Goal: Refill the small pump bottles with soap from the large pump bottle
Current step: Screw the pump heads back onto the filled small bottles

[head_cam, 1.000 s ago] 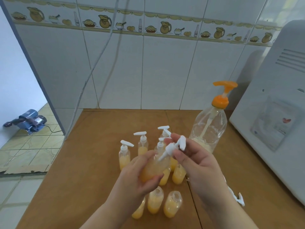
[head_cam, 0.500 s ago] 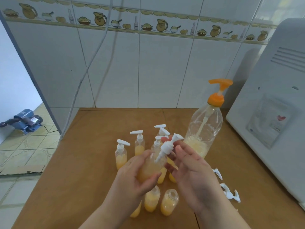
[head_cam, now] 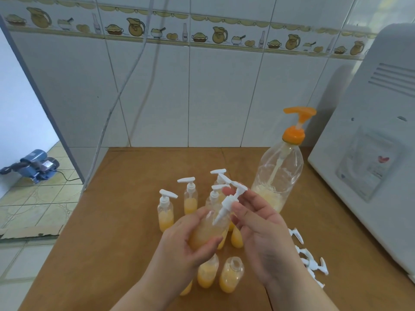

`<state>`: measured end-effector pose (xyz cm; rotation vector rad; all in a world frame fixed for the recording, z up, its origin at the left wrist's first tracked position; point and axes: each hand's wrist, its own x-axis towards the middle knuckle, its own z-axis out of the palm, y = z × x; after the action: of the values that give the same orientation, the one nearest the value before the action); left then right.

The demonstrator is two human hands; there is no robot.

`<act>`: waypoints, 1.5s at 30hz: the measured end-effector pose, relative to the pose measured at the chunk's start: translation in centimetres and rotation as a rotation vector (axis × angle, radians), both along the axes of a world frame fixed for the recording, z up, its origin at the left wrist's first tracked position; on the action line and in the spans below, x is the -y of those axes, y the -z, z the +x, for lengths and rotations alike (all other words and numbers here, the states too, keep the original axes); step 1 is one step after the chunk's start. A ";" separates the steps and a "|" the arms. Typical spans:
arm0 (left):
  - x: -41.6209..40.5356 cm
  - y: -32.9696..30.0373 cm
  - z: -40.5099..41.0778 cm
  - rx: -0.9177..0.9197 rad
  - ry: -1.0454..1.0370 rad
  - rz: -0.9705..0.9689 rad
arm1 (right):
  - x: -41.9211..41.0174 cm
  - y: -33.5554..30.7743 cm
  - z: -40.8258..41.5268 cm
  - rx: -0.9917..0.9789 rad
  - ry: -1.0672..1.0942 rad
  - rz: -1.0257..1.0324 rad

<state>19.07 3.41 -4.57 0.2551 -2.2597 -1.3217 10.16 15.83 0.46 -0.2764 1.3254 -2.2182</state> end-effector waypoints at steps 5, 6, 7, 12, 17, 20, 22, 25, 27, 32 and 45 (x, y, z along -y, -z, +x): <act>0.0 0.8 0.1 0.067 -0.026 -0.141 | 0.5 0.2 0.7 0.027 0.119 0.193; 0.1 1.0 0.2 0.077 -0.039 -0.195 | 0.6 0.4 0.7 0.053 0.147 0.223; 0.2 1.3 0.2 0.086 -0.050 -0.238 | 0.7 0.4 0.8 0.059 0.168 0.265; 1.1 1.3 0.2 0.087 -0.146 -0.212 | 0.3 0.2 0.7 -0.095 0.104 0.396; 3.5 1.7 0.3 0.155 -0.332 0.004 | -3.2 -0.2 -1.3 -0.023 0.404 0.354; 5.0 2.7 0.8 0.246 -0.352 0.116 | -6.4 1.1 -3.3 0.031 0.606 0.345; 5.8 3.6 0.9 0.307 -0.340 0.122 | -8.4 2.5 -4.7 0.079 0.680 0.412; 6.0 4.7 0.5 0.391 -0.292 0.111 | -10.8 4.6 -6.2 0.159 0.795 0.498; 5.8 5.3 -0.1 0.425 -0.250 0.080 | -11.7 5.4 -6.5 0.145 0.801 0.647; 5.5 5.8 -2.7 0.424 -0.213 0.003 | -12.2 8.1 -6.6 -0.148 0.523 1.194; 6.5 9.0 2.5 0.439 -0.156 0.114 | -12.7 10.9 -5.8 -0.414 0.126 1.649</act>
<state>21.54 -3.09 -13.52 0.8152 -2.4509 -1.4192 4.39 28.48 -10.47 0.0141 2.8621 -0.5263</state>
